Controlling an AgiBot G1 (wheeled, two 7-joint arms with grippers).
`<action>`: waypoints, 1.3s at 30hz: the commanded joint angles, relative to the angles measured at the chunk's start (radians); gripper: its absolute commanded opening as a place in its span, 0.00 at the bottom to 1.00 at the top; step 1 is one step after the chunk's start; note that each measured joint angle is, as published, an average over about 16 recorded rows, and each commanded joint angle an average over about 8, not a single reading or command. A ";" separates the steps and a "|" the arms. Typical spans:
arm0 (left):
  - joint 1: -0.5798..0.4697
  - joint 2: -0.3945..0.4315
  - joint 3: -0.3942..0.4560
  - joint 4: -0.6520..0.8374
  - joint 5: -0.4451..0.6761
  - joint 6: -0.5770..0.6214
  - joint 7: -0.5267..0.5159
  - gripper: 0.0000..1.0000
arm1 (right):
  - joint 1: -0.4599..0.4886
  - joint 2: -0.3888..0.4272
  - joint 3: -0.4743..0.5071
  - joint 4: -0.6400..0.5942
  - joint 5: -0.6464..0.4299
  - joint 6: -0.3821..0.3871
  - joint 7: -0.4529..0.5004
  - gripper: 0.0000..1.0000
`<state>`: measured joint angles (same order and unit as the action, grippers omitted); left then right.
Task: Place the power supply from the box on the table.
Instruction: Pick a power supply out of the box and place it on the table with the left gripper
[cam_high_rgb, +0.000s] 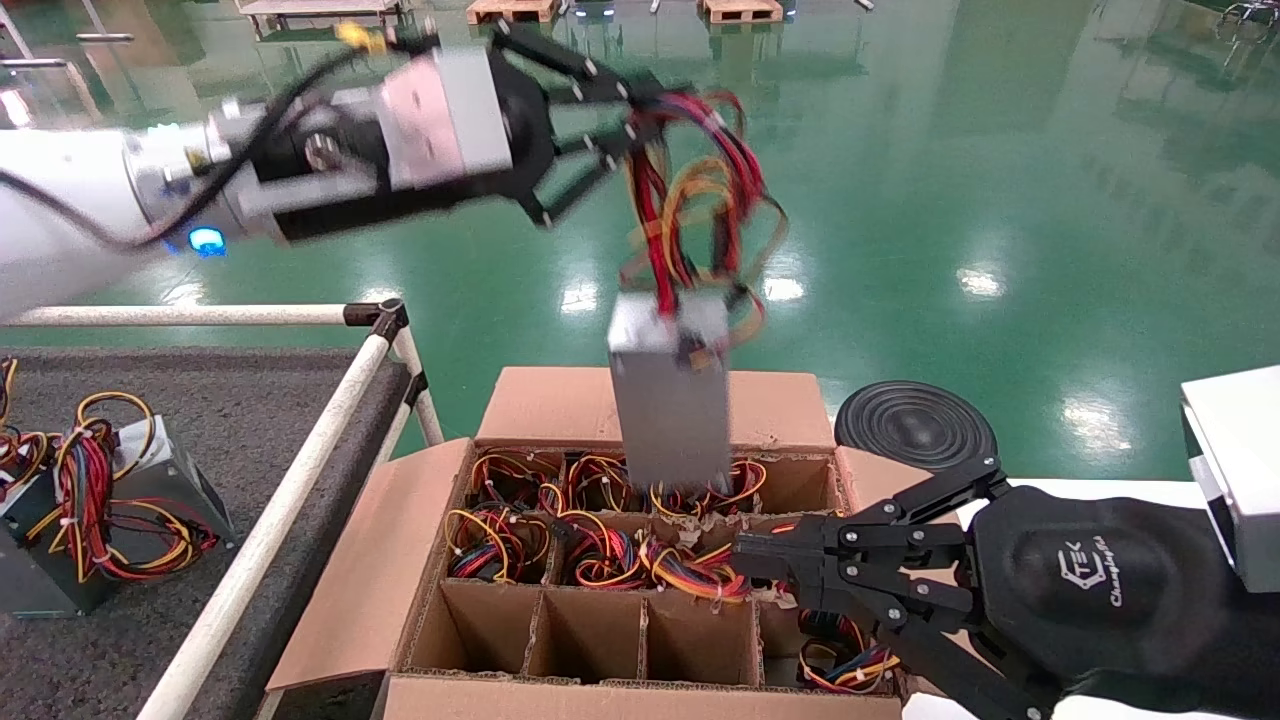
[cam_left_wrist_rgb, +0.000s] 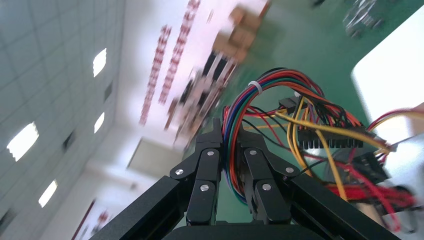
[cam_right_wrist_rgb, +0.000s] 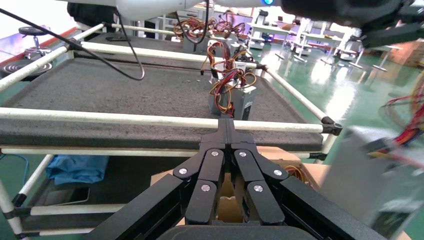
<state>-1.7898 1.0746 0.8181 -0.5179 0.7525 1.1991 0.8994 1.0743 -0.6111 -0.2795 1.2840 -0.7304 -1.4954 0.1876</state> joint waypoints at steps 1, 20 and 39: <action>-0.026 0.002 -0.006 0.021 0.014 -0.029 -0.006 0.00 | 0.000 0.000 0.000 0.000 0.000 0.000 0.000 0.00; -0.119 0.031 0.031 0.307 0.170 -0.440 -0.147 0.00 | 0.000 0.000 0.000 0.000 0.000 0.000 0.000 0.00; -0.155 0.002 0.090 0.453 0.254 -0.604 -0.208 0.00 | 0.000 0.000 0.000 0.000 0.000 0.000 0.000 0.00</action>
<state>-1.9453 1.0762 0.9069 -0.0666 1.0046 0.5973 0.6919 1.0743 -0.6111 -0.2795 1.2840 -0.7304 -1.4954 0.1876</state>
